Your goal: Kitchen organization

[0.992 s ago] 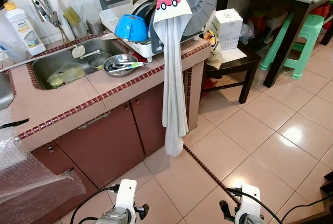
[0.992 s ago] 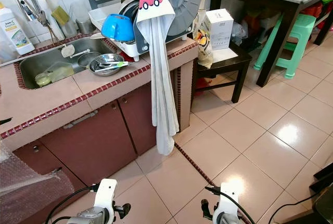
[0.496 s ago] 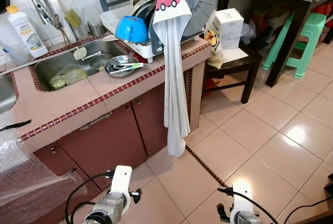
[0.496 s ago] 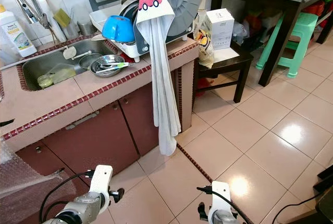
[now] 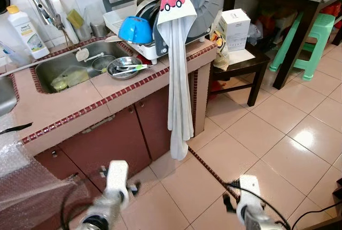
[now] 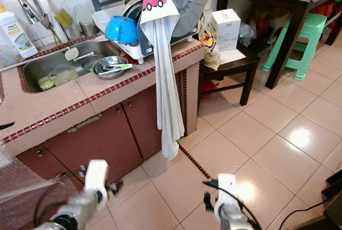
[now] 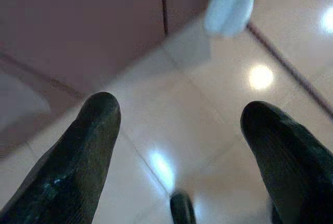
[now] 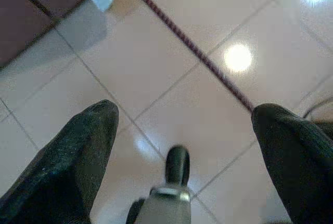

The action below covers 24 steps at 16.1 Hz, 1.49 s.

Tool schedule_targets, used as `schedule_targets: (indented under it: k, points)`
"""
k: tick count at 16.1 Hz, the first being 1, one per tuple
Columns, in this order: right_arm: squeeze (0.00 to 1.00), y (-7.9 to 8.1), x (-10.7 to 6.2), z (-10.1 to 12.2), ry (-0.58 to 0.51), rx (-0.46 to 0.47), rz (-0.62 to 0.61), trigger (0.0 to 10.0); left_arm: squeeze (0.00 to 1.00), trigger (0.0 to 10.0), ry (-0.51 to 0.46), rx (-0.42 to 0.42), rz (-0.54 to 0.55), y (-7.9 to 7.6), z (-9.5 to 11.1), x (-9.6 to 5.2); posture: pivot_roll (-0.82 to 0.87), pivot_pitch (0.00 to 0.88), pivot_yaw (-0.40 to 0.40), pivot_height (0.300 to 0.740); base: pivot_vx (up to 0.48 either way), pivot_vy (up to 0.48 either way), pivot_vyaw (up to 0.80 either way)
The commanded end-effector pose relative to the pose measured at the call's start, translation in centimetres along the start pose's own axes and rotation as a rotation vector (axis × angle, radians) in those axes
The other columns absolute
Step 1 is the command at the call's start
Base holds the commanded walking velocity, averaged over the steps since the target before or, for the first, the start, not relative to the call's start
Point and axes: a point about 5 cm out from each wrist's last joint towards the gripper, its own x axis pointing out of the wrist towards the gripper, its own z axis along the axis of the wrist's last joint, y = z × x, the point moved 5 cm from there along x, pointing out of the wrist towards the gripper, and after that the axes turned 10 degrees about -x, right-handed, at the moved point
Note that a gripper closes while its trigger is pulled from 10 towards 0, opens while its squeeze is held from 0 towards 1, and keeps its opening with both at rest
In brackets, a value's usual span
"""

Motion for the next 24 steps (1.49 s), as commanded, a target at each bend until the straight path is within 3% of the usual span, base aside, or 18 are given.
schedule_targets:
  k: [1, 3, 5, 6, 8, 9, 11, 14, 16, 18, 21, 24]
  points:
    - [0.00, -0.4, 0.0, 0.6, -0.043, 0.012, -0.006, 10.0, 0.00, 10.0, -0.052, 0.002, -0.022, 0.2, 1.3, -0.1, -0.04, 0.000, 0.104, 0.740, 0.000, 0.000, 0.00]
    - [0.00, -1.6, -0.2, 1.6, -0.108, 0.014, -0.035, 10.0, 0.00, 10.0, -0.134, 0.018, -0.073, -0.3, 2.8, -0.2, -0.03, 0.000, 0.102, 0.740, 0.000, 0.000, 0.00]
    - [0.00, -2.6, -1.0, 5.1, -0.302, 0.036, -0.039, 10.0, 0.00, 10.0, -0.323, 0.094, -0.164, -1.7, 5.8, -1.4, -0.03, 0.000, 0.101, 0.740, 0.000, 0.000, 0.00]
    - [0.00, -2.9, -1.7, 6.5, -0.379, 0.036, -0.055, 10.0, 0.00, 10.0, -0.371, 0.112, -0.195, -2.3, 6.6, -2.0, -0.04, 0.000, 0.102, 0.740, 0.000, 0.000, 0.00]
    - [0.00, -3.5, -4.5, 9.8, -0.561, 0.105, -0.063, 10.0, 0.00, 10.0, -0.476, 0.151, -0.288, -3.8, 8.3, -4.2, -0.05, 0.000, 0.103, 0.740, 0.000, 0.000, 0.00]
    - [0.00, -4.1, -6.1, 11.1, -0.624, 0.072, -0.094, 10.0, 0.00, 10.0, -0.523, 0.205, -0.318, -4.3, 9.0, -5.5, -0.06, 0.000, 0.104, 0.740, 0.000, 0.000, 0.00]
    - [0.00, -4.8, -8.0, 12.2, -0.652, 0.058, -0.126, 10.0, 0.00, 10.0, -0.579, 0.229, -0.322, -4.4, 10.2, -7.1, -0.06, 0.000, 0.106, 0.740, 0.000, 0.000, 0.00]
    - [0.00, -4.7, -11.0, 13.6, -0.734, -0.039, -0.120, 10.0, 0.00, 10.0, -0.645, 0.203, -0.269, -4.2, 12.2, -9.0, -0.07, 0.000, 0.110, 0.740, 0.000, 0.000, 0.00]
    - [0.00, -4.7, -11.3, 13.8, -0.737, -0.067, -0.130, 10.0, 0.00, 10.0, -0.664, 0.218, -0.274, -4.6, 12.6, -9.3, -0.07, 0.000, 0.114, 0.740, 0.000, 0.000, 0.80]
    - [0.00, -4.5, -11.3, 14.1, -0.710, -0.029, -0.122, 10.0, 0.00, 10.0, -0.646, 0.203, -0.244, -4.5, 12.8, -9.2, -0.07, 0.000, 0.117, 0.740, 0.000, 0.000, 0.80]
    - [0.00, -2.8, -11.6, 15.1, -0.711, -0.059, -0.081, 10.0, 0.00, 10.0, -0.658, 0.212, -0.232, -5.2, 13.7, -9.4, -0.06, 0.000, 0.112, 0.740, 0.000, 0.000, 0.80]
    - [0.00, -2.2, -11.8, 15.9, -0.725, -0.075, -0.064, 10.0, 0.00, 10.0, -0.657, 0.207, -0.202, -4.6, 13.9, -9.5, -0.05, 0.000, 0.108, 0.740, 0.000, 0.000, 0.80]
